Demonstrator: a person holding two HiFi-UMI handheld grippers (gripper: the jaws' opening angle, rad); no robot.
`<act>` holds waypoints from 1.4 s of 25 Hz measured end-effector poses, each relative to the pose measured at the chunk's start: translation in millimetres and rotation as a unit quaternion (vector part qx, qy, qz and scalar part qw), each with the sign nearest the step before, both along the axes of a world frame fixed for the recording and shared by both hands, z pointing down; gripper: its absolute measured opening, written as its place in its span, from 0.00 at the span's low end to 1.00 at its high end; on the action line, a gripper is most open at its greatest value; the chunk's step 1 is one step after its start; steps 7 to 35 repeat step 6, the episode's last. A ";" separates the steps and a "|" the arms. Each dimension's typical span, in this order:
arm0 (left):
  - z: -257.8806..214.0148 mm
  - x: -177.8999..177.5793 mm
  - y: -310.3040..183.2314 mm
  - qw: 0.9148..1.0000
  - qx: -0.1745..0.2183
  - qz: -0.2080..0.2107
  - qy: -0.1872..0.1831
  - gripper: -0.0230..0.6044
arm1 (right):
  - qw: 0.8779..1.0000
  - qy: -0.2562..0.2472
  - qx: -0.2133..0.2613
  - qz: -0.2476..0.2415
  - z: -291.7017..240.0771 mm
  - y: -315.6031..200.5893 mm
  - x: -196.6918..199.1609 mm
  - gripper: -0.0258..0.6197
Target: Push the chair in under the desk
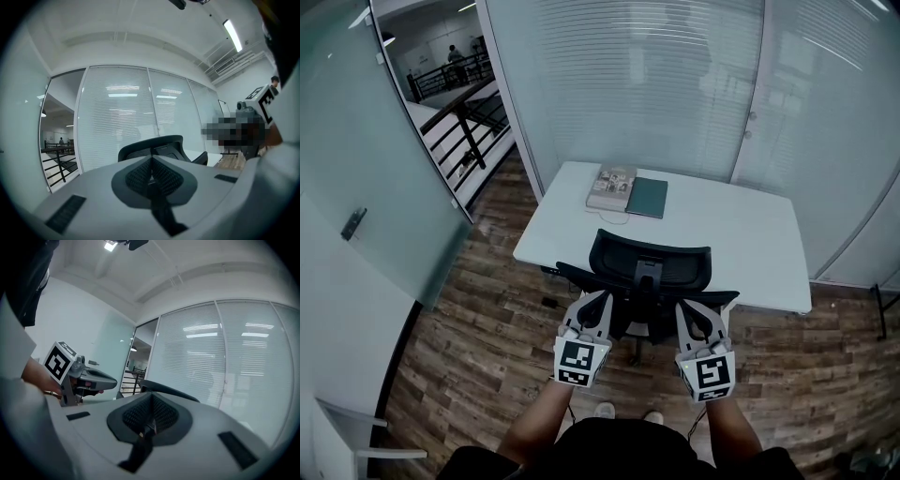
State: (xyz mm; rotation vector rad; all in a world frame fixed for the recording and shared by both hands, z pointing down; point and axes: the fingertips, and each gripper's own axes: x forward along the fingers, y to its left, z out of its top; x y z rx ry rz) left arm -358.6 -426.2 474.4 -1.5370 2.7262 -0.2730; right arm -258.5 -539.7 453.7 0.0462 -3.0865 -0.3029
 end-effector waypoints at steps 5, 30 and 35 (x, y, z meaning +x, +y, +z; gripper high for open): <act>4.2 -1.4 -2.3 1.000 -0.006 -0.003 0.000 0.06 | 1.000 -0.003 -0.006 -0.001 4.4 -1.6 -4.8 0.04; 5.1 -1.3 -2.9 1.000 -0.008 -0.003 0.001 0.06 | 1.000 -0.003 -0.007 0.000 5.0 -1.5 -6.1 0.04; 5.1 -1.3 -2.9 1.000 -0.008 -0.003 0.001 0.06 | 1.000 -0.003 -0.007 0.000 5.0 -1.5 -6.1 0.04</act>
